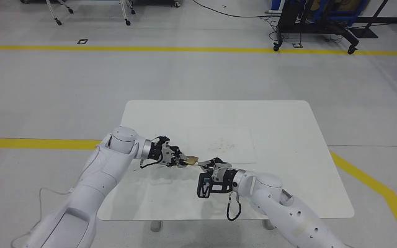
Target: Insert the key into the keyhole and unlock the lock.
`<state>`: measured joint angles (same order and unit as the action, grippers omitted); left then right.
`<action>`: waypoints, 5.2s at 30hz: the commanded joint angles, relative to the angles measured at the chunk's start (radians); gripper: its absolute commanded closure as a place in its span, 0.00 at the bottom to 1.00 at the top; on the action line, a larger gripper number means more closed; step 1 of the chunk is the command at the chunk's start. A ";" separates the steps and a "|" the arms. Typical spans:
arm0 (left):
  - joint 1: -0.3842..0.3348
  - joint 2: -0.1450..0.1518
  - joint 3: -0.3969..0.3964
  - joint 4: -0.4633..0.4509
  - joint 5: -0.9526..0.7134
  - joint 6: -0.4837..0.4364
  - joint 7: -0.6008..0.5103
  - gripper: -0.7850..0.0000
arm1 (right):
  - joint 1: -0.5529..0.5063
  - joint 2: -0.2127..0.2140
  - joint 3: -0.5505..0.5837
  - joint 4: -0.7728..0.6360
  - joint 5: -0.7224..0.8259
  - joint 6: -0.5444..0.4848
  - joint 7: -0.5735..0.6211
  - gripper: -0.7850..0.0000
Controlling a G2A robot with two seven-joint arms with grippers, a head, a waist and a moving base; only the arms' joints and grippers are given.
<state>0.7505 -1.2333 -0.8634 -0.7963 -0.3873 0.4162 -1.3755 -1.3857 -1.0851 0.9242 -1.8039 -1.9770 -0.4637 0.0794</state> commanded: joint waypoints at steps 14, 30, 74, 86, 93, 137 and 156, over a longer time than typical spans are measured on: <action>0.001 0.003 0.007 -0.008 -0.007 0.004 0.005 1.00 | -0.027 0.003 -0.002 -0.037 -0.054 -0.005 -0.002 1.00; -0.002 0.007 0.013 -0.009 -0.012 0.002 0.008 1.00 | -0.038 -0.002 0.002 -0.051 -0.067 0.017 0.020 1.00; -0.003 0.014 0.040 -0.033 0.021 -0.010 0.070 1.00 | -0.010 -0.052 -0.093 -0.043 -0.163 0.067 0.253 1.00; 0.003 0.017 0.044 -0.053 0.037 -0.010 0.084 1.00 | 0.005 -0.068 -0.118 -0.030 -0.186 0.060 0.294 1.00; 0.005 0.021 0.041 -0.058 0.035 -0.015 0.076 1.00 | 0.016 -0.080 -0.133 -0.020 -0.208 0.058 0.333 1.00; 0.013 0.039 -0.011 -0.079 -0.066 -0.139 0.005 1.00 | -0.104 -0.057 0.107 -0.090 -0.021 0.029 0.124 0.77; 0.198 0.092 -0.175 -0.315 -0.152 -0.472 0.034 1.00 | -0.079 -0.091 0.169 -0.010 0.436 0.274 -0.014 1.00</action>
<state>0.9437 -1.1433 -1.0355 -1.1052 -0.5418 -0.0603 -1.3446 -1.4760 -1.1728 1.1046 -1.8256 -1.5469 -0.1970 0.0674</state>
